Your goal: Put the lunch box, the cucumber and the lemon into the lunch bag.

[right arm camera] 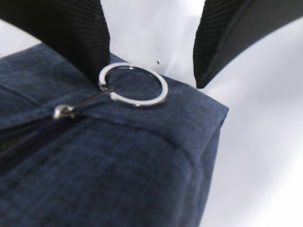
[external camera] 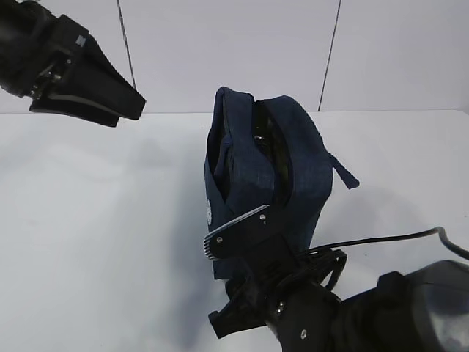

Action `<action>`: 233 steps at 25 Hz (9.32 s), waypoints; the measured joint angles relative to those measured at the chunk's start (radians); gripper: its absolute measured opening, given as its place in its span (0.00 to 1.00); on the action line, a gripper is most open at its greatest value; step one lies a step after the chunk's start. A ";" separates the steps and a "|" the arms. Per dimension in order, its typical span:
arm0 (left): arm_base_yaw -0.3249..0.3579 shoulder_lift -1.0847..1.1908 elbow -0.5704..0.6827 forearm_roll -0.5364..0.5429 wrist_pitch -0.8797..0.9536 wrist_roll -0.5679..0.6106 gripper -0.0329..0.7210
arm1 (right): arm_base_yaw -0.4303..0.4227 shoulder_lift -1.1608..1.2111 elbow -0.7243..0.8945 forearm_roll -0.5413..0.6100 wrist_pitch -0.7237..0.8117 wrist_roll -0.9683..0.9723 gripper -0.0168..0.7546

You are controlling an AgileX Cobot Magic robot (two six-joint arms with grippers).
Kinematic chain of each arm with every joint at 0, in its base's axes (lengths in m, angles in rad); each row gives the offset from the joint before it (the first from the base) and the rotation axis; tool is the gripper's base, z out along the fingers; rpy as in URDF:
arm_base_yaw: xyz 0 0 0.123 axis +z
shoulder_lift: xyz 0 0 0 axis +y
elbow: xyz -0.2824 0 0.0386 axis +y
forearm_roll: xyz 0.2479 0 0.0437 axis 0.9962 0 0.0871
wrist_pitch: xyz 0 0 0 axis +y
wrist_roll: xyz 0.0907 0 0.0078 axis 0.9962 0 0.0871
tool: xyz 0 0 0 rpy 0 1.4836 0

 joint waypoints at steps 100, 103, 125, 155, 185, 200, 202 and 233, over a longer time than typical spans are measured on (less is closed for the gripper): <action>0.000 0.000 0.000 0.009 -0.010 0.000 0.52 | 0.000 0.000 -0.002 0.000 0.076 0.044 0.10; 0.000 0.000 0.000 0.009 -0.010 0.000 0.52 | 0.000 0.000 -0.002 0.000 0.078 0.044 0.10; 0.000 0.000 0.000 0.009 -0.010 0.000 0.52 | 0.000 -0.033 -0.002 0.000 0.024 -0.017 0.03; 0.000 0.000 0.000 0.009 -0.010 0.000 0.52 | 0.000 -0.224 -0.119 0.928 0.034 -1.303 0.03; 0.000 0.000 0.000 0.010 0.026 0.017 0.52 | -0.239 -0.224 -0.550 1.745 0.410 -2.621 0.03; 0.000 0.000 0.000 0.012 0.026 0.035 0.52 | -0.388 -0.224 -0.582 2.023 0.464 -3.040 0.03; 0.000 0.000 0.000 0.012 0.026 0.037 0.52 | -0.392 -0.224 -0.608 2.036 0.485 -3.073 0.03; 0.000 0.011 0.013 -0.085 0.055 0.291 0.52 | -0.527 -0.184 -0.846 2.327 0.580 -3.265 0.03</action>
